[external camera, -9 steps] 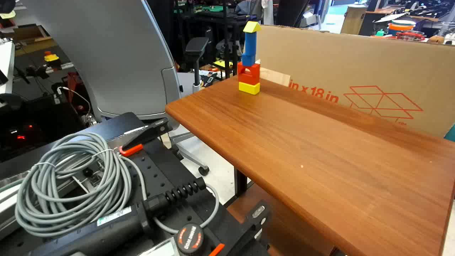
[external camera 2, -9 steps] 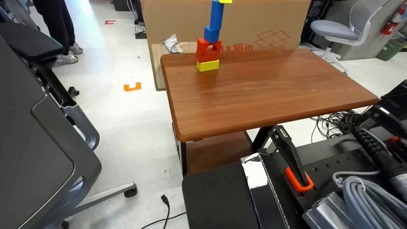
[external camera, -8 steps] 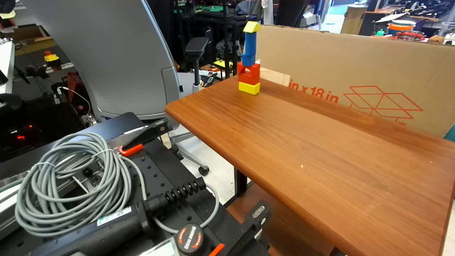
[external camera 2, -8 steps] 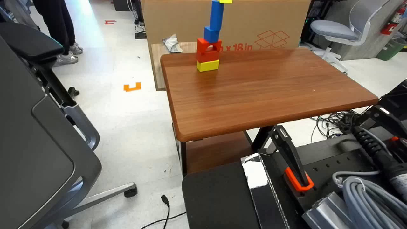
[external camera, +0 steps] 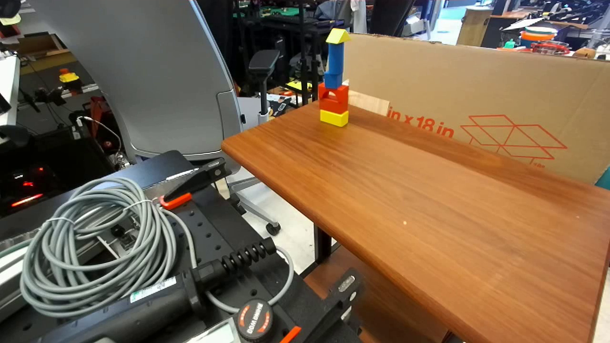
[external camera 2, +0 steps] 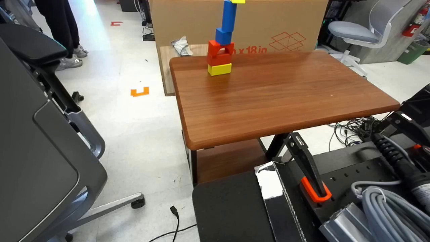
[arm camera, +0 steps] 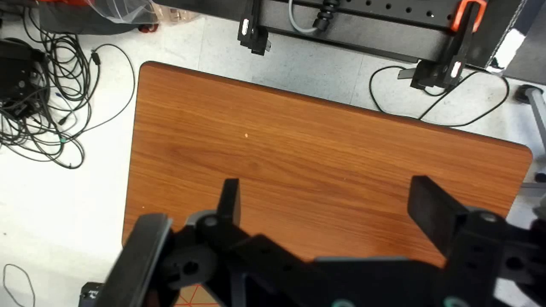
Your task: Remove the yellow toy from the top of the toy tower and put it on the table
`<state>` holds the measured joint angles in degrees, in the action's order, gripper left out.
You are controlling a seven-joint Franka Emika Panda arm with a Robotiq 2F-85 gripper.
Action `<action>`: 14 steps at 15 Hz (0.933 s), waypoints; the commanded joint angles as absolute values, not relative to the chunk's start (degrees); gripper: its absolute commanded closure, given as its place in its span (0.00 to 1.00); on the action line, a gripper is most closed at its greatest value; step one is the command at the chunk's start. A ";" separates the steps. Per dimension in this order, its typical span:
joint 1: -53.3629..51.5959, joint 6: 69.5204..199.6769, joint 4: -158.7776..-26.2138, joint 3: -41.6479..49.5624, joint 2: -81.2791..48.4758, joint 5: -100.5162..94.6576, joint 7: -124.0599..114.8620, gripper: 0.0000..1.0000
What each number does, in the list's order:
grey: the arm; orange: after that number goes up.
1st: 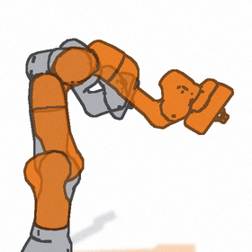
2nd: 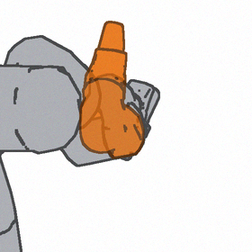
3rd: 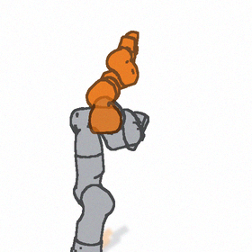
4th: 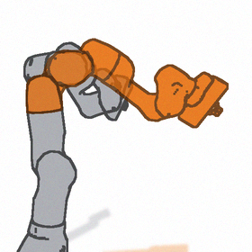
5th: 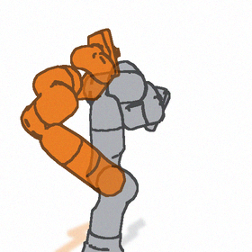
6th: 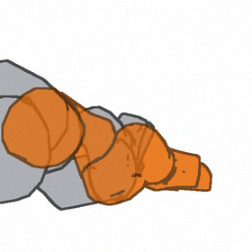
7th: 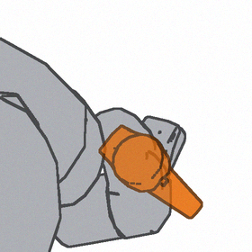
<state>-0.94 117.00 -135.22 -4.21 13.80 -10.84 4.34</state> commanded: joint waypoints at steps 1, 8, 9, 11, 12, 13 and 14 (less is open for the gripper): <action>-1.53 116.87 -135.13 -3.66 13.78 -10.96 4.23 0.00; -1.58 116.08 -133.53 -3.88 12.42 -11.44 4.43 0.00; -1.71 115.29 -132.10 -4.06 11.13 -11.55 4.66 0.00; -2.11 114.76 -128.99 -4.43 8.47 -11.34 4.36 0.00; -2.52 114.27 -126.47 -4.55 6.43 -10.53 4.45 0.00; -2.92 114.04 -124.31 -4.68 4.60 -9.95 4.27 0.00; -3.38 114.35 -121.82 -4.87 2.42 -9.43 3.97 0.00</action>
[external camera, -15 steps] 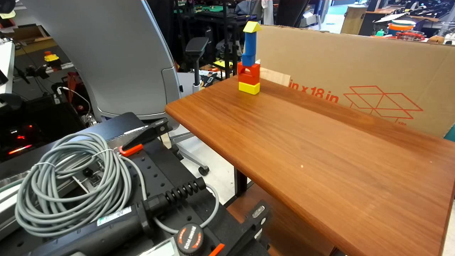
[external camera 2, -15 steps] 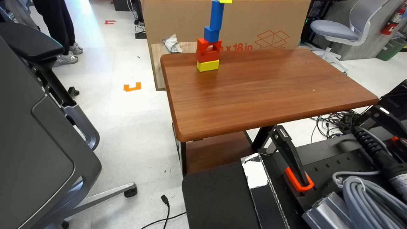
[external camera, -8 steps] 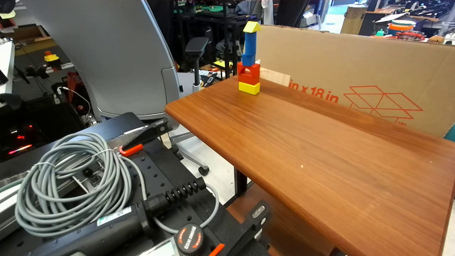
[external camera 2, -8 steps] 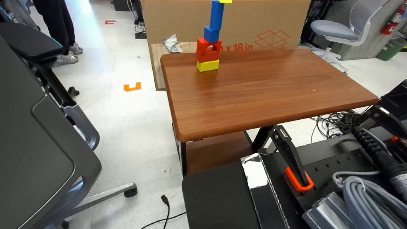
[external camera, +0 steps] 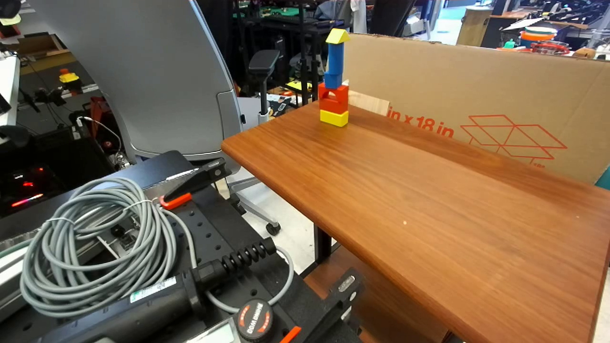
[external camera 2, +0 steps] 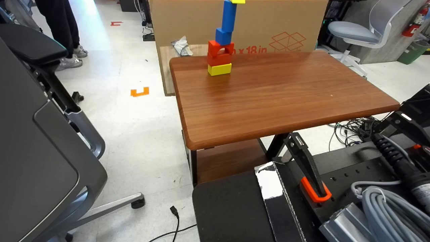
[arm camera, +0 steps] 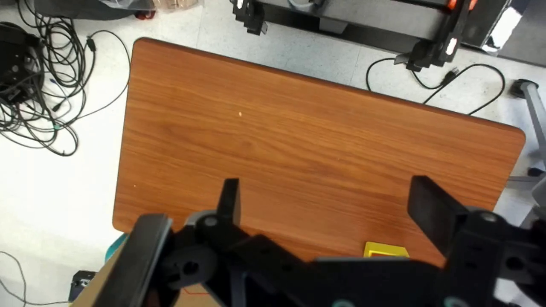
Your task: Remove the yellow toy from the top of the toy tower and put it on the table
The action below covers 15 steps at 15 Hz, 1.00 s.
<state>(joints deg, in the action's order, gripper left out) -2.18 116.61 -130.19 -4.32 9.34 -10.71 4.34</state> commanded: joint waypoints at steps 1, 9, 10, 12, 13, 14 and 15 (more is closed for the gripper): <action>-3.83 114.82 -119.54 -5.04 0.34 -8.71 3.99 0.00; -6.71 118.17 -107.86 -6.37 -14.20 -2.86 -1.48 0.00; -7.03 118.41 -106.95 -6.35 -15.49 -2.66 -2.53 0.00; -7.69 119.25 -105.39 -6.38 -17.68 -2.21 -4.58 0.00; -7.96 120.05 -104.93 -6.44 -18.60 -1.74 -5.60 0.00; -8.25 120.77 -104.44 -6.41 -19.43 -1.70 -6.38 0.00; -8.63 121.16 -103.91 -6.31 -20.22 -2.15 -7.16 0.00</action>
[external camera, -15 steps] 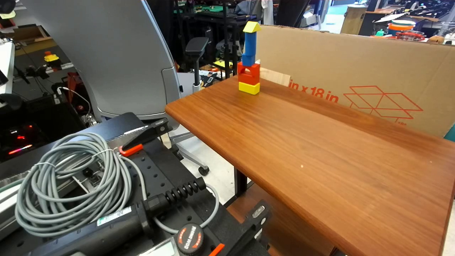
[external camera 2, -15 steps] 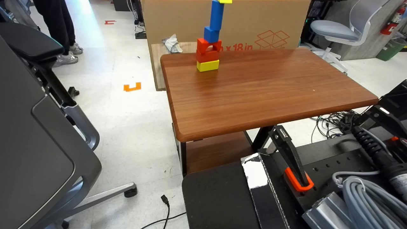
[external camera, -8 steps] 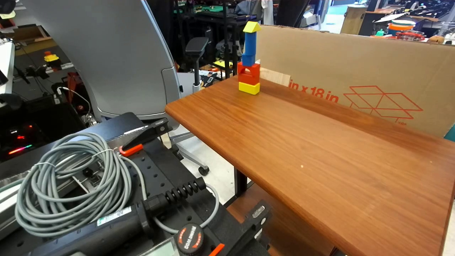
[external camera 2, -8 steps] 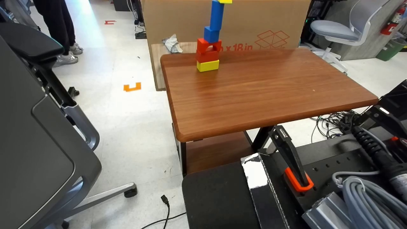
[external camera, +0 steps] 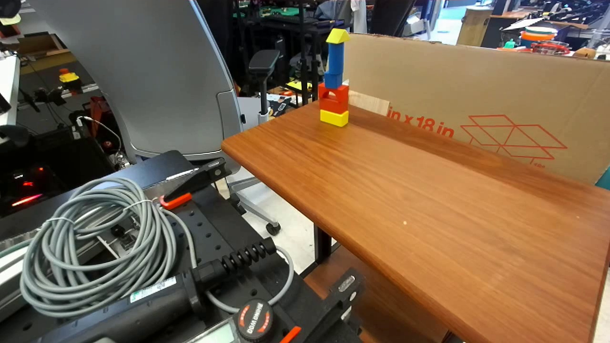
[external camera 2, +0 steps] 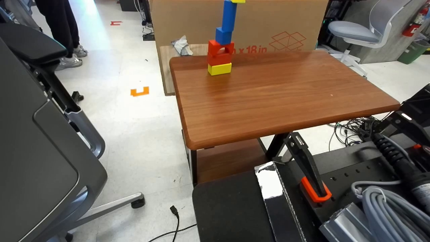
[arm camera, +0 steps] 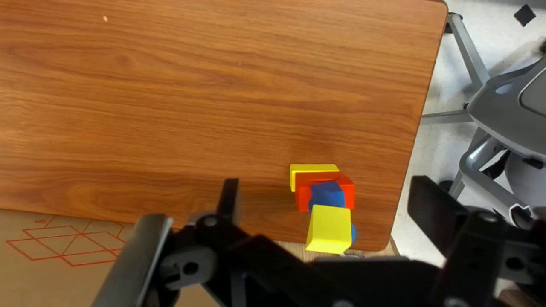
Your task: Remove the yellow toy from the top of the toy tower and put it on the table
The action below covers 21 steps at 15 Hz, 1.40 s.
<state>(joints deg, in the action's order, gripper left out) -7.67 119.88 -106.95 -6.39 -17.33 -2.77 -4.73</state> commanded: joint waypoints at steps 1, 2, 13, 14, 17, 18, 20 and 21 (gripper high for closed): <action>-8.97 122.14 -103.56 -6.22 -20.85 -2.39 -8.03 0.00; -9.27 123.15 -103.30 -6.12 -21.38 -2.41 -9.07 0.00; -10.74 121.05 -93.59 -5.21 -30.14 -3.42 -11.16 0.00; -10.79 120.72 -92.89 -5.14 -30.74 -3.47 -11.05 0.00; -11.10 120.37 -91.61 -4.99 -31.94 -3.72 -11.08 0.00; -11.24 120.32 -91.47 -4.92 -32.15 -3.88 -11.08 0.00; -11.55 120.54 -91.33 -4.72 -32.53 -4.25 -11.35 0.00; -11.64 120.46 -91.20 -4.67 -32.72 -4.31 -11.44 0.00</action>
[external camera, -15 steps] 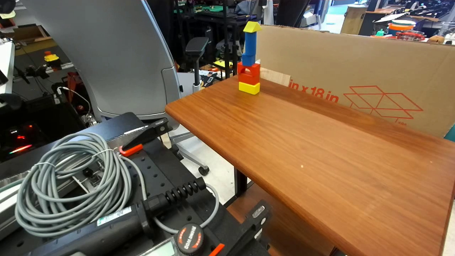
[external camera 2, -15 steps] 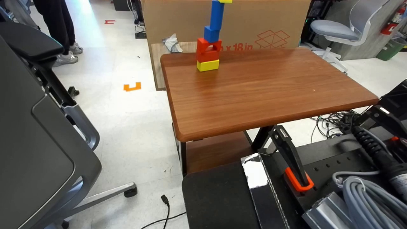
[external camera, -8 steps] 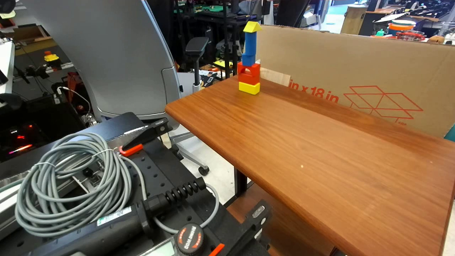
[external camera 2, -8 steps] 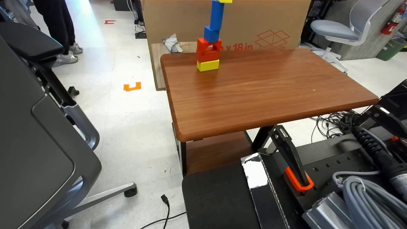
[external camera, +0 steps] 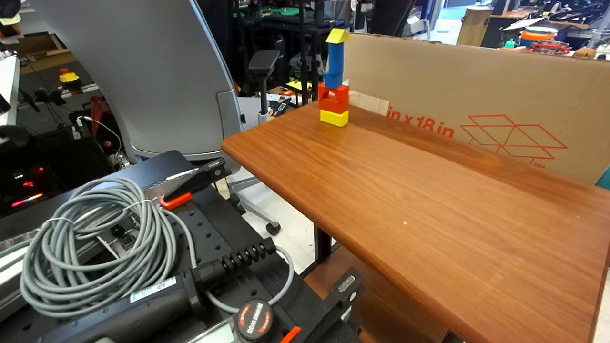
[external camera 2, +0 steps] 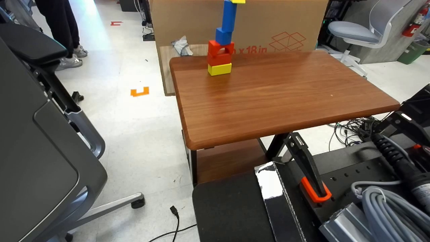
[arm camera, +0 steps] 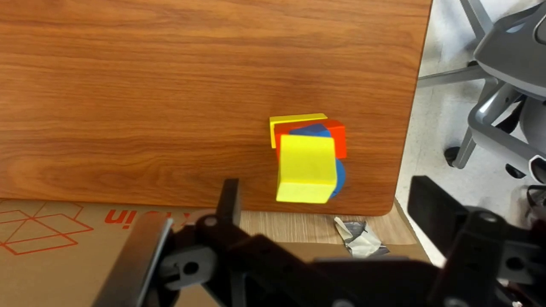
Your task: Remove the yellow toy from the top of the toy tower and put it on the table
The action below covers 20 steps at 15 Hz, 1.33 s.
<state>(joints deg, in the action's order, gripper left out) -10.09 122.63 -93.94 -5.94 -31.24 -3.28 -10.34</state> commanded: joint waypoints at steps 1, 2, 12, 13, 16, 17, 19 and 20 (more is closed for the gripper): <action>-11.71 120.72 -91.18 -4.62 -32.86 -4.16 -11.74 0.00; -11.79 120.91 -91.21 -4.55 -32.91 -4.10 -12.02 0.00; -12.01 121.61 -92.23 -4.17 -32.18 -3.71 -13.53 0.72; -11.82 121.88 -92.48 -4.29 -31.84 -3.37 -13.49 0.78; -11.08 122.67 -93.67 -4.77 -30.13 -2.04 -12.90 0.92; -10.59 123.26 -94.41 -4.94 -29.07 -1.32 -12.57 0.92; -9.45 124.16 -95.78 -4.95 -26.91 0.01 -11.96 0.92; -8.81 124.35 -96.34 -4.81 -25.81 0.66 -11.72 0.92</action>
<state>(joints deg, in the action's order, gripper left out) -10.41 122.95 -93.46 -5.06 -30.05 -1.85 -12.73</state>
